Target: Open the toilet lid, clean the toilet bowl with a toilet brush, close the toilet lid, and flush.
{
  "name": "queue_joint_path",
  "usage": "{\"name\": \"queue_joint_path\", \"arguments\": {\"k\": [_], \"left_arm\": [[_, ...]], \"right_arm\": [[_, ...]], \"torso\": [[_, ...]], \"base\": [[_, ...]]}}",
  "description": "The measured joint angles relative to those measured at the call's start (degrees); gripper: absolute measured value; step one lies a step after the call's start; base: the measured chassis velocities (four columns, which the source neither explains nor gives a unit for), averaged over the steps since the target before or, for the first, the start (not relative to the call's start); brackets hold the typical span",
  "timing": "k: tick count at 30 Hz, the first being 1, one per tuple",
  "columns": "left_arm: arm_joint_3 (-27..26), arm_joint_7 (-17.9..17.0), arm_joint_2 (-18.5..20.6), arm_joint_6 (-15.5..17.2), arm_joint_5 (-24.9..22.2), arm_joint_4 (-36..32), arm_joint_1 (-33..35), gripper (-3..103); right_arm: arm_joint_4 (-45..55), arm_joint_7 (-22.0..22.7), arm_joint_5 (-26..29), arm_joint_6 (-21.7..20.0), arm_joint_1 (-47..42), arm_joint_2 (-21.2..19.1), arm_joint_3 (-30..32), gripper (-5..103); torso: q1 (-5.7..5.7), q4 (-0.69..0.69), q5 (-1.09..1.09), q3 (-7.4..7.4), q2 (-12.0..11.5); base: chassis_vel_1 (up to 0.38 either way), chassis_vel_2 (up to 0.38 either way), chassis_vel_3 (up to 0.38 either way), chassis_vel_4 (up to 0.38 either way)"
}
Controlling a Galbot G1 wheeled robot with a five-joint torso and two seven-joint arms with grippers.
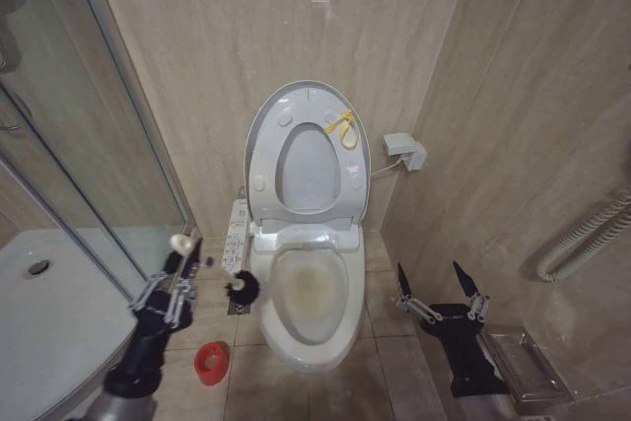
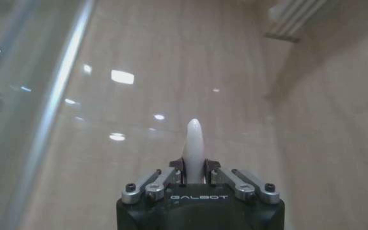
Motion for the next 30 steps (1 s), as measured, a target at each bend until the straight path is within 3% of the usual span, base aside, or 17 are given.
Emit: {"name": "queue_joint_path", "arguments": {"k": [5, 15, 18, 25, 30], "left_arm": [[-3.08, -3.80, -1.51, -1.49, -0.24, 4.80, 2.40, 21], [-1.82, -1.98, -2.93, -7.57, -0.58, 19.16, 2.54, 21], [-1.84, -1.52, -2.05, -9.40, -0.06, 26.57, -0.34, 21], [-0.28, -0.56, -0.77, -9.72, -0.17, 37.47, -5.94, 21], [1.57, 2.88, -0.44, -10.21, -1.24, 46.27, -12.90, 21]], "right_arm": [[0.00, 0.00, 0.00, 0.00, 0.00, 0.00, 0.00, 100], [0.00, 0.00, 0.00, 0.00, 0.00, 0.00, 0.00, 100], [0.00, 0.00, 0.00, 0.00, 0.00, 0.01, 0.00, 100], [0.00, 0.00, 0.00, 0.00, 0.00, 0.00, 0.00, 100], [0.00, 0.00, 0.00, 0.00, 0.00, 0.00, 0.00, 100]], "torso": [[0.00, 0.00, -0.01, 0.00, 0.00], [0.00, 0.01, -0.01, 0.00, 0.00], [0.00, -0.02, -0.02, 0.01, 0.00], [0.00, 0.01, -0.01, 0.01, -0.01], [0.01, 0.00, -0.02, 0.01, -0.01]], "base": [[0.000, 0.000, 0.000, 0.000], [0.000, 0.000, 0.000, 0.000], [0.000, 0.000, 0.000, 0.000], [0.000, 0.000, 0.000, 0.000], [0.000, 0.000, 0.000, 0.000]]}}
